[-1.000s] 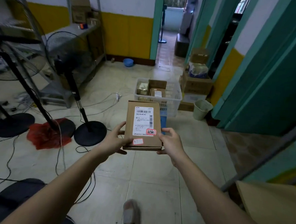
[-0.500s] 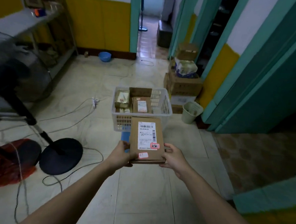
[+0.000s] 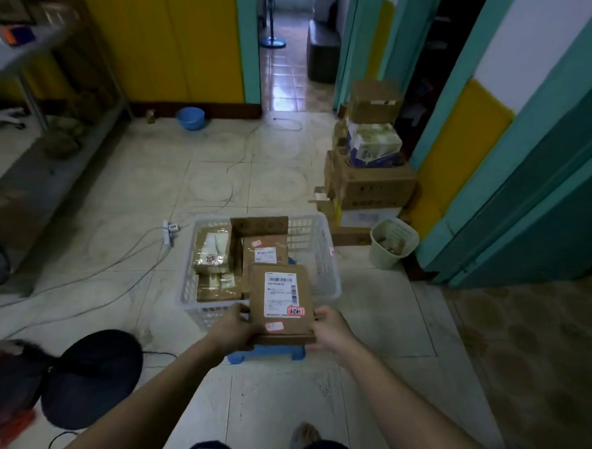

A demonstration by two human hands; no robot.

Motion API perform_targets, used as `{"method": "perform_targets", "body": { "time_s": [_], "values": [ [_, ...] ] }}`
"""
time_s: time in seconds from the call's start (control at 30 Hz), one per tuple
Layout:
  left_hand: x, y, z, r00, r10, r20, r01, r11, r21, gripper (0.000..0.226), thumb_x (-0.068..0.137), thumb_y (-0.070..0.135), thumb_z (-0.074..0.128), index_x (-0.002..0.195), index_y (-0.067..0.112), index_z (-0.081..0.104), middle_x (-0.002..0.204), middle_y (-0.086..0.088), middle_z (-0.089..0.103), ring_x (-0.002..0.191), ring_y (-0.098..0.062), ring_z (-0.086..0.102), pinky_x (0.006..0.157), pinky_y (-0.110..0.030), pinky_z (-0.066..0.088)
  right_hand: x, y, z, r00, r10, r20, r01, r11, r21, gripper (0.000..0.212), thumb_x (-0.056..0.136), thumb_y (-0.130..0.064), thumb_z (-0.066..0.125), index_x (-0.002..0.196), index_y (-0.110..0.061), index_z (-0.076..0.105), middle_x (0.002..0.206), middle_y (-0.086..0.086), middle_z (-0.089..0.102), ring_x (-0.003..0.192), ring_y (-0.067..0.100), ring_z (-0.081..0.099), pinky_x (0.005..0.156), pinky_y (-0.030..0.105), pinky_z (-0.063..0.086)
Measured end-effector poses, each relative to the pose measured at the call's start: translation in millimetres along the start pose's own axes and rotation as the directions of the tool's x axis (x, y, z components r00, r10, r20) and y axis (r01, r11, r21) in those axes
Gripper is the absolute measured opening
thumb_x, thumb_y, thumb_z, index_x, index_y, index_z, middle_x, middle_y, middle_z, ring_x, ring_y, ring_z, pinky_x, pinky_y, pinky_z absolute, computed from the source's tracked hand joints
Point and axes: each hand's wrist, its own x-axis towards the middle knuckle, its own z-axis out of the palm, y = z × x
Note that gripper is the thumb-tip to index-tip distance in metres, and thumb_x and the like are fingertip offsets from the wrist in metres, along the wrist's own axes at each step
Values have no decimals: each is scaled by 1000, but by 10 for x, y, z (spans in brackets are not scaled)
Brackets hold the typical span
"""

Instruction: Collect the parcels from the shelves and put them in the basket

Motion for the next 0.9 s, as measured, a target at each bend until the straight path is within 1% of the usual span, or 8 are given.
{"method": "perform_targets", "body": {
  "time_s": [0.13,0.23,0.33,0.53,0.63,0.73,0.83,0.9],
  "values": [
    [656,229,-268,998,-53,35,55,997,-59,48,86,15,76,122,13,46,106,-9,61,95,-27,67,82,-44,60,624,-375,90,998,64,1,-64,996,-66,12,94,-18,61,105,-14,60,106,6,71,92,20,69,74,37,63],
    [1305,307,-385,992,-94,86,105,987,-124,40,88,16,73,120,13,49,110,-14,63,96,-27,66,77,-39,60,1070,-593,190,991,93,-94,-102,990,-100,9,93,-17,62,98,-16,56,94,2,66,79,16,65,63,33,59],
    [1947,258,-331,978,-182,103,193,974,-116,27,89,19,73,108,13,55,106,-13,65,91,-24,65,74,-37,60,1463,-669,271,968,141,-209,-168,979,-119,15,90,-19,65,93,-22,51,101,3,64,88,22,66,70,40,61],
    [2806,164,149,954,-169,248,221,955,-199,14,87,9,72,91,21,66,108,-11,71,102,-27,66,93,-46,56,2260,-570,271,891,-120,-437,-130,856,-501,11,93,-24,59,103,-19,59,108,4,68,99,30,64,79,34,51],
    [3124,66,468,935,-137,326,241,921,-305,27,83,13,70,110,17,71,115,-8,73,109,-26,67,102,-46,52,2611,-478,293,883,-203,-424,-110,787,-607,18,93,-20,58,110,-15,60,112,13,65,104,34,62,84,41,53],
    [3307,44,731,962,-123,243,190,942,-276,26,99,5,55,124,11,61,115,-8,68,107,-22,62,94,-27,51,2906,-388,303,905,-195,-378,-138,707,-694,25,92,-14,59,116,-11,55,114,17,63,106,37,60,81,40,52],
    [3413,-30,968,962,10,273,57,970,-238,46,92,-17,47,134,-1,54,126,-18,63,104,-13,59,84,-10,48,3160,-331,204,926,-161,-341,-159,654,-740,28,89,-10,63,113,-9,50,111,19,65,102,38,63,74,39,50],
    [3492,-122,1098,957,37,287,20,981,-193,60,86,-18,48,142,4,48,135,-11,59,120,-16,58,98,-17,47,3325,-274,105,936,-122,-329,-186,624,-759,19,96,-5,52,115,-4,51,113,22,66,103,39,64,76,41,50]
  ]
}}
